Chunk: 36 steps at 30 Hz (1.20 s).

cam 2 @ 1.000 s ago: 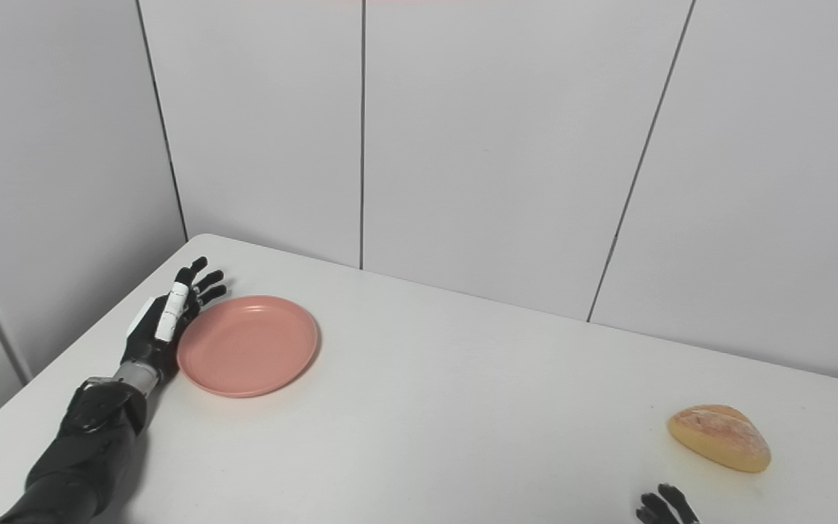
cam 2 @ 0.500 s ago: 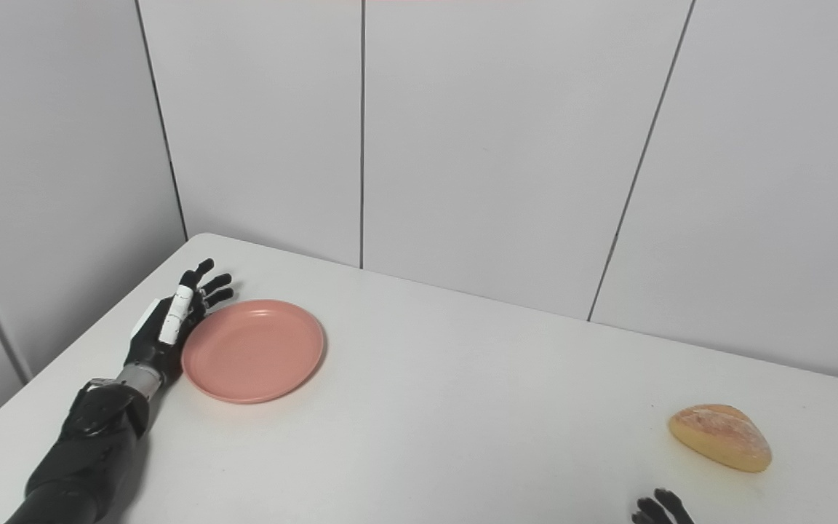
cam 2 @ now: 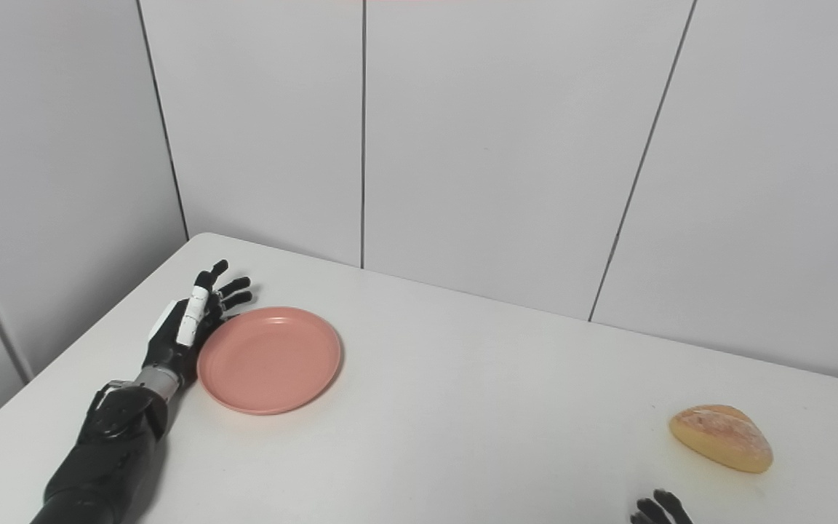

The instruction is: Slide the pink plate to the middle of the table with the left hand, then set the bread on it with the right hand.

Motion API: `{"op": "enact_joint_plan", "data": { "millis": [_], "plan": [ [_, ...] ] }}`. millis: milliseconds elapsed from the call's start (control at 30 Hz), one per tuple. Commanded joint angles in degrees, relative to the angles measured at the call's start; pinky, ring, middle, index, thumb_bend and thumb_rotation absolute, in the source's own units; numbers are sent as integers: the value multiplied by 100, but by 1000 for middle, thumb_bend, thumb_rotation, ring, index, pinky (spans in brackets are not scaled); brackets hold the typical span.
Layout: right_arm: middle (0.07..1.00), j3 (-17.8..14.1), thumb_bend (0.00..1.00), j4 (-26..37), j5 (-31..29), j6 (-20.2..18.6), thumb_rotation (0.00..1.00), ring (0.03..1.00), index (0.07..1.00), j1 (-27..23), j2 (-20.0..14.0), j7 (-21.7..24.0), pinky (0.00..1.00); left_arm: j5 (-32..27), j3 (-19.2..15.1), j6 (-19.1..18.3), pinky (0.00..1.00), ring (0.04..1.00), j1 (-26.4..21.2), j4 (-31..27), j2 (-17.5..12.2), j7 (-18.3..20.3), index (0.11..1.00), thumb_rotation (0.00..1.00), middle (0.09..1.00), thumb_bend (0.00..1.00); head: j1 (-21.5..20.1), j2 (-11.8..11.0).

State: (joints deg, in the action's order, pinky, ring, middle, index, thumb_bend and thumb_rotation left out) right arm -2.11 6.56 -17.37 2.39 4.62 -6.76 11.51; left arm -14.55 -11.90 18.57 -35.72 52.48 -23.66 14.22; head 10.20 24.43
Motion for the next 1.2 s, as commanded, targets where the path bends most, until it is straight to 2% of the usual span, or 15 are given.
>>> {"op": "enact_joint_plan", "data": {
  "millis": [0, 267, 500, 667, 1000, 1167],
  "plan": [
    [859, 29, 706, 35, -19, -218, 760, 866, 874, 61, -16, 17, 879, 61, 125, -140, 669, 861, -39, -113, 136, 154, 977, 956, 872, 1000, 2, 2],
    [860, 41, 708, 91, -41, -279, 749, 867, 874, 67, 13, -9, 882, 28, 244, -351, 692, 879, 77, -454, 269, 167, 972, 941, 887, 1000, -20, 29],
    [865, 65, 703, 82, -11, -277, 756, 870, 877, 62, 12, -18, 884, 50, 348, -779, 696, 880, 268, -922, 404, 91, 979, 943, 897, 1000, -55, 43],
    [863, 76, 705, 104, -5, -286, 751, 867, 875, 72, 20, -42, 878, 127, 432, -942, 692, 880, 380, -1126, 478, 9, 977, 967, 897, 1000, -68, 68],
    [865, 84, 708, 82, -3, -279, 753, 866, 878, 60, 1, -38, 874, 188, 441, -837, 739, 886, 510, -1353, 640, -175, 968, 976, 892, 1000, -85, 81],
    [864, 98, 711, 91, 11, -287, 750, 864, 875, 60, 8, -43, 873, 207, 457, -982, 763, 893, 580, -1705, 734, -332, 970, 981, 899, 1000, -112, 100]
  ]
}}
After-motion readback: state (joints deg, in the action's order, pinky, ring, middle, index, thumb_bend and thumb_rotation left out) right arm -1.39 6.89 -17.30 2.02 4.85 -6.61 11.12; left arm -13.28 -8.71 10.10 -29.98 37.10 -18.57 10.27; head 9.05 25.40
